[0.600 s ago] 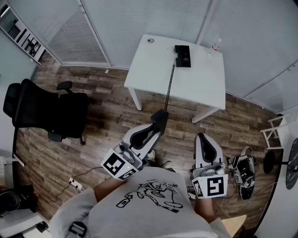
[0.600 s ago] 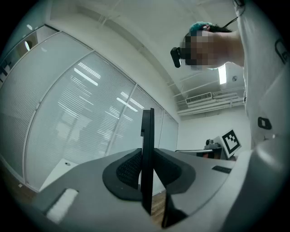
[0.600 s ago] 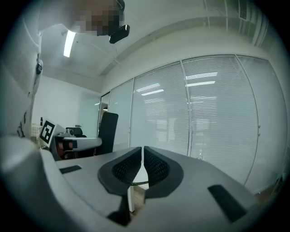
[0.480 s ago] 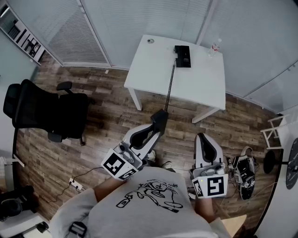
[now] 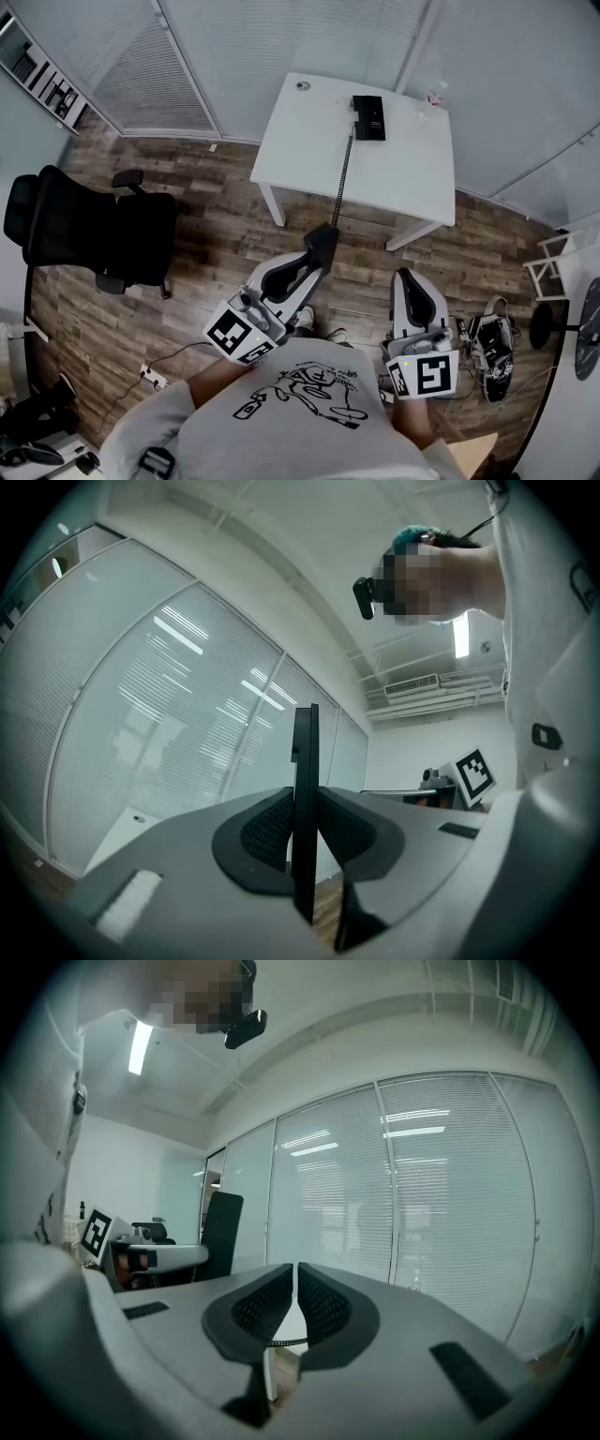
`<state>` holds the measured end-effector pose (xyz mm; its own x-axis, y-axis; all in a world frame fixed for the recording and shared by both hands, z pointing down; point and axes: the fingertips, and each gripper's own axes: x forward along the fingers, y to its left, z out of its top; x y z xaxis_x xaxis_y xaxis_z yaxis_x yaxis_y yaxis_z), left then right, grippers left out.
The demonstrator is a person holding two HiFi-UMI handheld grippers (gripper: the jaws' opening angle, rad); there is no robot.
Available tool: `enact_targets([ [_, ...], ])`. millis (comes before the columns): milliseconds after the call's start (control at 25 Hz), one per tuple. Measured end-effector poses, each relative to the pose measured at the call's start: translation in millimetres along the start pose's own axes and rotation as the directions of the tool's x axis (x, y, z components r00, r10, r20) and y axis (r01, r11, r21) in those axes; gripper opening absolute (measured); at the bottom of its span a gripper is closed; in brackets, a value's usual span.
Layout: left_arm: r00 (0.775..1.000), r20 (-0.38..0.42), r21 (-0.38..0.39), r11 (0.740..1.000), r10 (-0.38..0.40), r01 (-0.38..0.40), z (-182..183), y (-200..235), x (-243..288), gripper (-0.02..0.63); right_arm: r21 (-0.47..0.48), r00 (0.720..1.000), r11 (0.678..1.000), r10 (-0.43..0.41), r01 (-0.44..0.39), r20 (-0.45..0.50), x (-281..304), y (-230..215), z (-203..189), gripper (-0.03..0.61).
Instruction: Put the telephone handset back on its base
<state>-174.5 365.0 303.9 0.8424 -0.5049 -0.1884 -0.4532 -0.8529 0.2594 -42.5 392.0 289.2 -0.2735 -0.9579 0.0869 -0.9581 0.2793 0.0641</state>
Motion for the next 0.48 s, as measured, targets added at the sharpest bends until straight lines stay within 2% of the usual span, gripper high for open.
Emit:
enact_targets([
  [160,1.000,0.003,-0.007,1.000,-0.004,0.004,5,12,-2,0.071,0.006,1.000,1.000,0.008,-0.008,0.027,10,8,3,0.017],
  [480,1.000,0.002,-0.022,1.000,-0.009,0.009,7,22,0,0.071,0.032,1.000,0.999,0.003,-0.003,-0.005,17,9,-7,0.017],
])
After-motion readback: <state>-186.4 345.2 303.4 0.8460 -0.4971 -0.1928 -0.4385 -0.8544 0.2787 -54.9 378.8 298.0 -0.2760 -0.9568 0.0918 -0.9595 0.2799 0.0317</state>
